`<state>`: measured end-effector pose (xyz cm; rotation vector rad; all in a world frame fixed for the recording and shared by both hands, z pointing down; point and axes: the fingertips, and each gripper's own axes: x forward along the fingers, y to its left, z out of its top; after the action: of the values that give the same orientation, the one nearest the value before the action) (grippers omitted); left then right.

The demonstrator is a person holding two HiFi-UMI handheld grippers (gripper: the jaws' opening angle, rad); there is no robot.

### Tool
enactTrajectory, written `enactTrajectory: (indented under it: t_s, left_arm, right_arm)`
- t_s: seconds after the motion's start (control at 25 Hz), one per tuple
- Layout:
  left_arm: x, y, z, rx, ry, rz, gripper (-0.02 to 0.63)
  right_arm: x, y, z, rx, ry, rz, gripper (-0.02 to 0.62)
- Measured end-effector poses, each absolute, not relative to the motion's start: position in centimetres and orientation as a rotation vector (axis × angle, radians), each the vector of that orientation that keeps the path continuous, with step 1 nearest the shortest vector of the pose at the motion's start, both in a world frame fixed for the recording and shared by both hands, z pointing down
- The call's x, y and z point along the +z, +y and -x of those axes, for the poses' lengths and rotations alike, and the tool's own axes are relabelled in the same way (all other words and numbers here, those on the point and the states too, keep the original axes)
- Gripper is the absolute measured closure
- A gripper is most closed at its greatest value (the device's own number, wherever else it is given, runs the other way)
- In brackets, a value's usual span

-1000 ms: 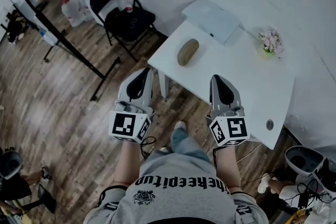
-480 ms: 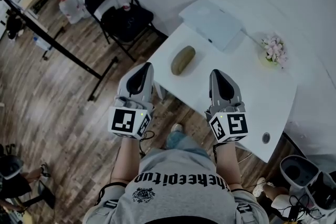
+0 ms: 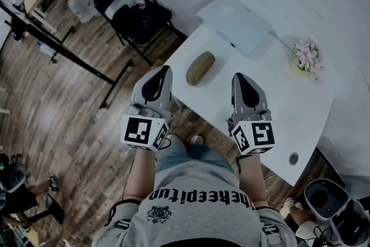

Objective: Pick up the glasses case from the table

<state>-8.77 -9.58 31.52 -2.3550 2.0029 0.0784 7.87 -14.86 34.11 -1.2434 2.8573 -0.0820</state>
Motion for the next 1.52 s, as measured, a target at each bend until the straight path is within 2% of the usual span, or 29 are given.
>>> enactTrajectory:
  t_s: [0.92, 1.52]
  left_arm:
    - [35.8, -20.8, 9.3, -0.085, 1.861, 2.660, 0.580]
    - [45.0, -25.4, 6.6, -0.514, 1.589, 3.022, 0.483]
  right_arm:
    - [35.0, -22.1, -5.6, -0.145, 2.799, 1.432, 0.592]
    - [36.9, -25.1, -4.7, -0.219, 2.720, 1.670, 0.592]
